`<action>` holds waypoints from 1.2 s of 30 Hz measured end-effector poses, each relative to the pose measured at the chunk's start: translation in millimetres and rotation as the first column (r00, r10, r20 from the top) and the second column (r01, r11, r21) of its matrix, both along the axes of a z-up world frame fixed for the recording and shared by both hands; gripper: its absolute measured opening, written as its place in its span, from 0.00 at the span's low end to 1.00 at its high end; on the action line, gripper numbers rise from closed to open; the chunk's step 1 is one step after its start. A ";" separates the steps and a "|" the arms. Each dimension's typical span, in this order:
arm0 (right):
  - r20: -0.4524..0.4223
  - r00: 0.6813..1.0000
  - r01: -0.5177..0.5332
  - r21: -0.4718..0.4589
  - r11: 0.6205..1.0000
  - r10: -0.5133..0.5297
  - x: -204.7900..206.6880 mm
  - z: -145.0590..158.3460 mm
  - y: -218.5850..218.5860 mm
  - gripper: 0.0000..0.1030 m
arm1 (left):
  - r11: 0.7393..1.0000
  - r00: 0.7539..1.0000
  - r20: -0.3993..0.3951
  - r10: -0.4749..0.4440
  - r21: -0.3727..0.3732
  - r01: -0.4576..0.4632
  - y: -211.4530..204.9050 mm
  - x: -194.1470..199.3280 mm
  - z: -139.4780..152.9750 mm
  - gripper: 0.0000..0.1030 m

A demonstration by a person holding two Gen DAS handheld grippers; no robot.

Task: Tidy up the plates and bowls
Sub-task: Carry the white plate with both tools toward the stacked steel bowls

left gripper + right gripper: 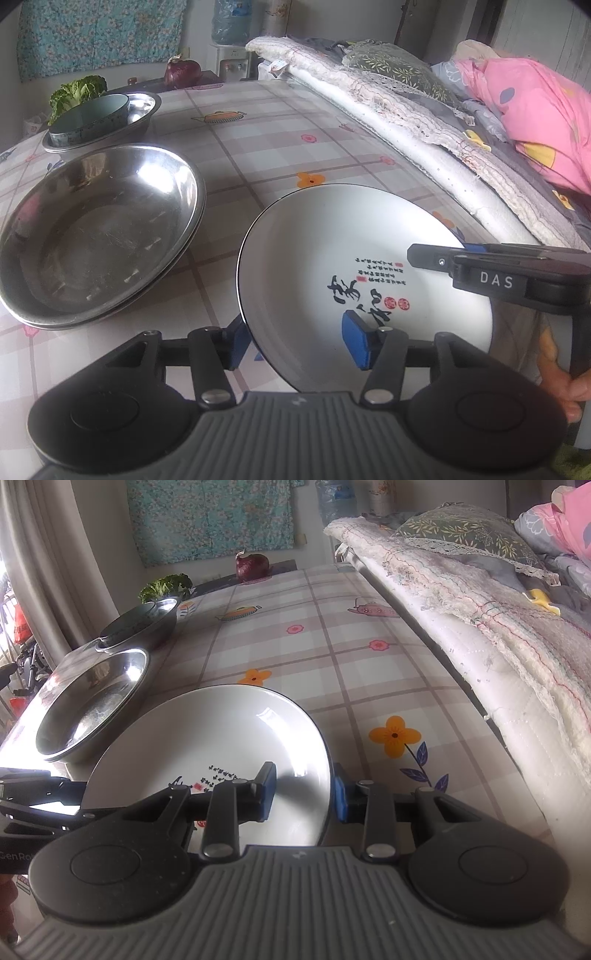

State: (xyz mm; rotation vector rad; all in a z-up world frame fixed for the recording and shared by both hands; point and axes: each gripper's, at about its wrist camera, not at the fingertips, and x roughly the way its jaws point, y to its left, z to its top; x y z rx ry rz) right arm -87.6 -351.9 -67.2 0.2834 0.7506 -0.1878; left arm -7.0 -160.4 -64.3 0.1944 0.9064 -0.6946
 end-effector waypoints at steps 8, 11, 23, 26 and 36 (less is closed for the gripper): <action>0.006 1.000 -0.001 0.001 1.000 0.001 -0.9 -0.7 0.5 0.31 | 1.000 1.000 0.013 0.000 0.003 0.000 -4.1 0.6 -1.8 0.58; 0.006 1.000 0.000 0.001 1.000 0.000 -0.8 -0.7 0.4 0.31 | 1.000 1.000 0.022 0.001 0.006 -0.001 -5.8 -1.0 -2.6 0.60; -0.008 1.000 0.005 -0.014 1.000 -0.005 1.1 2.4 3.4 0.33 | 1.000 0.999 0.030 0.020 0.000 -0.020 -4.4 -1.8 0.0 0.58; -0.008 1.000 0.007 -0.014 1.000 -0.007 -0.1 2.4 3.6 0.33 | 1.000 0.999 0.035 0.018 -0.001 -0.018 -4.2 -3.1 1.1 0.57; 0.004 1.000 0.017 -0.015 1.000 -0.017 -5.3 7.2 4.3 0.33 | 1.000 0.999 0.048 0.019 -0.010 -0.018 -4.0 -6.3 6.6 0.57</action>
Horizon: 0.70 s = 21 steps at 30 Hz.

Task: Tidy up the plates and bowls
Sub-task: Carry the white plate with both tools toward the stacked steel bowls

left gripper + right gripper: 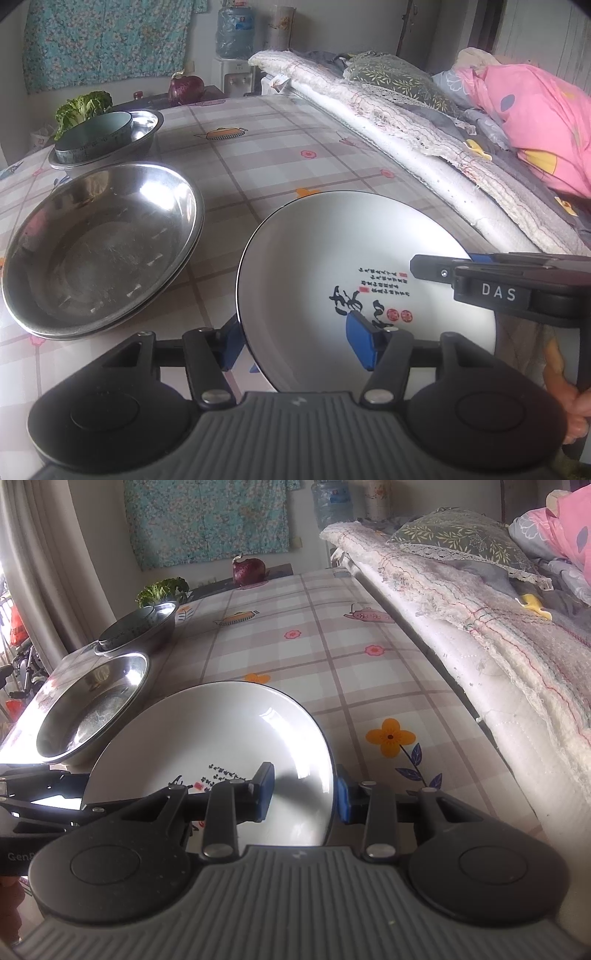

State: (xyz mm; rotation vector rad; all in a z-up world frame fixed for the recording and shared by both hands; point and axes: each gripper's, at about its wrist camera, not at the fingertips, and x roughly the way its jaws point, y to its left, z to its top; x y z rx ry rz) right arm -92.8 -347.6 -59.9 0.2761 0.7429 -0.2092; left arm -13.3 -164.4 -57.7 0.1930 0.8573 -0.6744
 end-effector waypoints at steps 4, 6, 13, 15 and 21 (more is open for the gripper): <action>0.001 1.000 -0.001 -0.005 1.000 0.001 -0.4 2.8 1.4 0.33 | 1.000 1.000 0.005 0.006 -0.005 -0.006 1.4 -0.1 2.4 0.57; 0.002 1.000 0.000 -0.004 1.000 0.000 -0.4 3.0 1.6 0.33 | 1.000 1.000 0.008 0.008 -0.008 -0.008 1.9 0.0 3.9 0.57; 0.005 1.000 0.002 -0.005 1.000 -0.001 0.4 8.8 3.0 0.33 | 1.000 1.000 0.018 0.016 -0.021 -0.015 3.6 0.4 10.1 0.57; 0.008 1.000 0.001 -0.006 1.000 -0.001 0.6 11.0 3.3 0.33 | 1.000 1.000 0.021 0.017 -0.025 -0.016 3.9 0.6 12.1 0.57; 0.016 1.000 0.002 -0.004 1.000 -0.002 1.6 17.2 3.4 0.33 | 0.999 0.999 0.036 0.024 -0.036 -0.023 7.6 0.5 17.7 0.57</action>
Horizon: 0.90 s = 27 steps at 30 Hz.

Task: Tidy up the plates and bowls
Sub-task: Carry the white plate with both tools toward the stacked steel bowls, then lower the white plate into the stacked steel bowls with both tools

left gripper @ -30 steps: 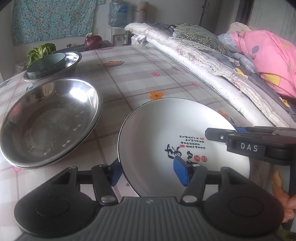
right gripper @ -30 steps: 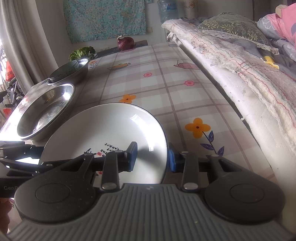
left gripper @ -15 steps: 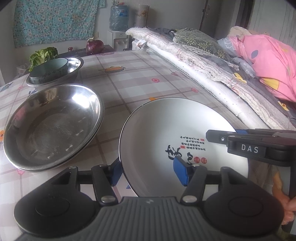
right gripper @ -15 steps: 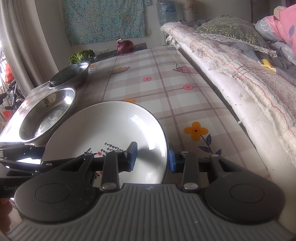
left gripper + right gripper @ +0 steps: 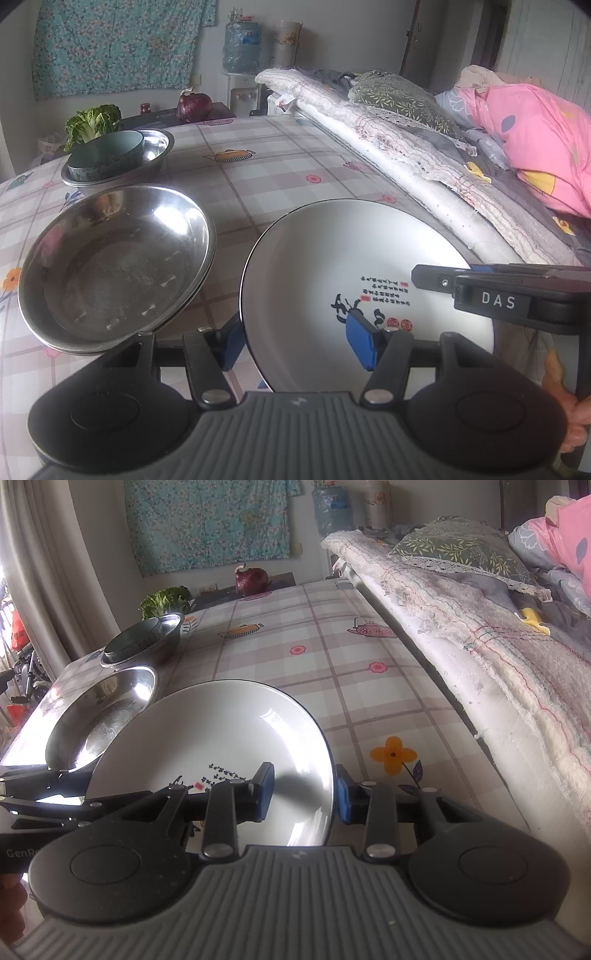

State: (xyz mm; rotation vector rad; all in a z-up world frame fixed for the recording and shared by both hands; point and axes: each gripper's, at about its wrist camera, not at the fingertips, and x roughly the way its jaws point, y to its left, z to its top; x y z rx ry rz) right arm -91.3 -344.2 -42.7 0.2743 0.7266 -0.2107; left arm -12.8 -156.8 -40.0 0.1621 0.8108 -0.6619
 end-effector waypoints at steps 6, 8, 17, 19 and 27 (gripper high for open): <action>0.007 1.000 -0.009 -0.006 1.000 0.009 2.7 7.3 3.0 0.33 | 1.000 1.000 0.010 0.017 -0.022 -0.017 4.9 3.1 7.5 0.57; 0.011 1.000 -0.011 -0.008 1.000 0.011 4.3 9.8 3.9 0.33 | 0.999 1.000 0.015 0.023 -0.028 -0.023 7.1 4.3 9.6 0.57; 0.029 0.999 -0.041 -0.020 0.999 0.042 15.9 21.3 16.7 0.33 | 0.997 0.997 0.038 0.070 -0.043 -0.068 21.7 9.0 17.0 0.57; 0.032 0.998 -0.054 -0.020 0.998 0.055 19.4 23.4 20.6 0.33 | 0.995 0.996 0.041 0.084 -0.048 -0.082 26.6 11.5 18.8 0.57; 0.037 0.994 -0.099 -0.018 0.995 0.100 37.5 29.1 40.1 0.33 | 0.989 0.989 0.054 0.141 -0.058 -0.138 47.8 20.1 24.1 0.57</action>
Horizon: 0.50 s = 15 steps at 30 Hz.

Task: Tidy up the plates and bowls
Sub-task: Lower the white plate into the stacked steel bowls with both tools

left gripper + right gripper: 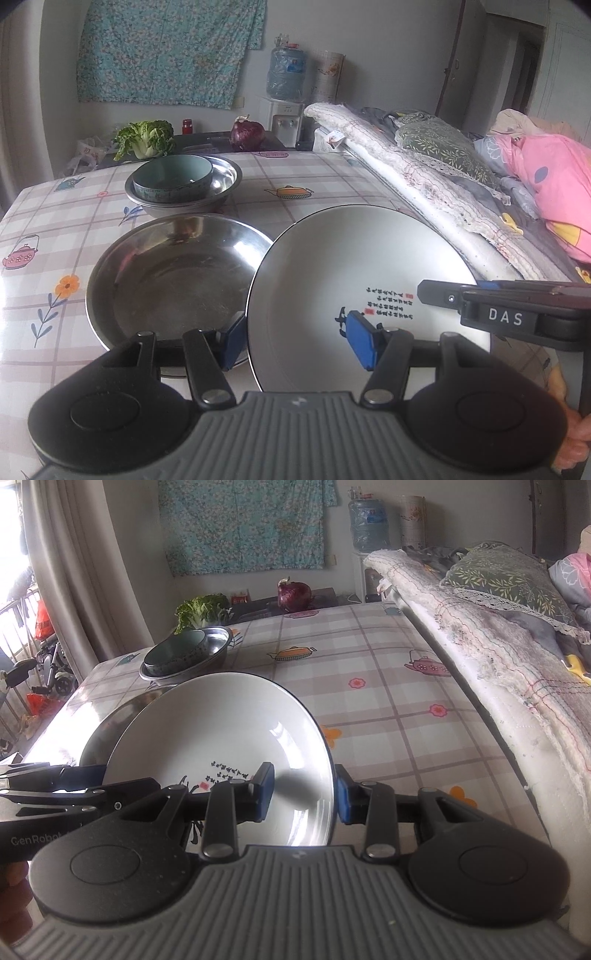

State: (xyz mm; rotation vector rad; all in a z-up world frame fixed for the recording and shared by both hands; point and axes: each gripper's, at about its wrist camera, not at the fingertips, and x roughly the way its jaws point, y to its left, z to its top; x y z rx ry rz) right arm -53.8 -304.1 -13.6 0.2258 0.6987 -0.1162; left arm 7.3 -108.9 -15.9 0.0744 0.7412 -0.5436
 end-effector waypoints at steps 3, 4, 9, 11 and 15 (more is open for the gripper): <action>0.000 1.000 -0.018 0.000 1.000 0.018 6.3 1.1 7.9 0.33 | 1.000 1.000 0.002 0.021 -0.001 -0.021 7.3 3.0 1.5 0.57; 0.000 1.000 -0.023 0.000 1.000 0.023 8.3 1.5 10.5 0.33 | 1.000 1.000 0.002 0.027 -0.001 -0.027 9.7 3.5 1.9 0.57; -0.006 0.999 -0.046 0.005 0.999 0.046 17.2 2.2 21.2 0.33 | 0.999 0.999 -0.001 0.051 -0.002 -0.051 22.2 8.2 2.9 0.57; -0.011 0.999 -0.052 0.008 0.999 0.052 21.1 1.7 25.0 0.33 | 0.998 0.998 -0.002 0.060 -0.001 -0.060 26.7 10.1 2.4 0.57; -0.026 0.997 -0.071 0.016 0.997 0.071 31.2 -0.5 33.3 0.33 | 0.996 0.996 -0.010 0.085 -0.002 -0.085 35.8 16.2 0.4 0.57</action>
